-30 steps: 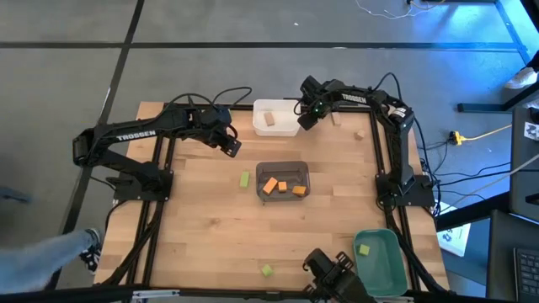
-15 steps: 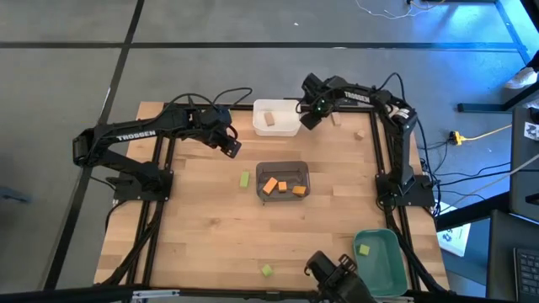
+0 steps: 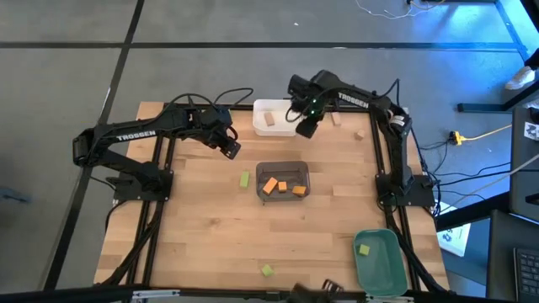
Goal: Sort & place blocks by color
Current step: Put the orange block into the black bin
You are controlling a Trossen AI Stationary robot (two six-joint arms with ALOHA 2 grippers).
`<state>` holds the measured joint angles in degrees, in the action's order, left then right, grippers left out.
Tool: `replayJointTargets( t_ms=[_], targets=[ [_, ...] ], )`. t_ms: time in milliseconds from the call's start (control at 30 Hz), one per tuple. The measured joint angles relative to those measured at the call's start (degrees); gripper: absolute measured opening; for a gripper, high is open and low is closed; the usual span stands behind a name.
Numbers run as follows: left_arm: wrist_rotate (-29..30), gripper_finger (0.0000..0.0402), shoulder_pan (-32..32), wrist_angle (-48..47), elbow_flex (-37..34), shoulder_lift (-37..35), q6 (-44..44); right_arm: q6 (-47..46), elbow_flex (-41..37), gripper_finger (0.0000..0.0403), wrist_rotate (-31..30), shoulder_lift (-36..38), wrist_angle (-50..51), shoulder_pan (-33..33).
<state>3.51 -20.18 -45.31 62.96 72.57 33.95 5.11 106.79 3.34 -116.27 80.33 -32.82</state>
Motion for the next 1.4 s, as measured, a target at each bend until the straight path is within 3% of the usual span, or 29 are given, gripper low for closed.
replayJointTargets(
  t_ms=[267,600,833,1033,1400],
  targets=[
    [0.0,0.0153,0.0,-0.1,0.0,0.0,-1.6,1.2,3.0,0.0129,5.1,0.0,4.4,12.5],
    [-0.1,0.0153,0.0,-0.8,0.0,0.0,-4.8,-3.4,-2.4,0.0129,7.9,0.0,2.7,23.7],
    [-0.2,0.0153,0.0,-2.2,0.0,0.0,-6.1,-6.5,-9.7,0.0129,7.3,0.0,-5.7,25.8],
    [-0.2,0.0153,0.0,-2.3,0.0,0.0,-6.0,-6.9,-12.3,0.0129,3.2,0.0,-7.2,26.0],
    [-0.2,0.0153,0.9,-2.3,0.0,0.0,-5.6,-6.3,-17.9,0.0151,3.2,0.0,-12.6,25.9]
  ],
)
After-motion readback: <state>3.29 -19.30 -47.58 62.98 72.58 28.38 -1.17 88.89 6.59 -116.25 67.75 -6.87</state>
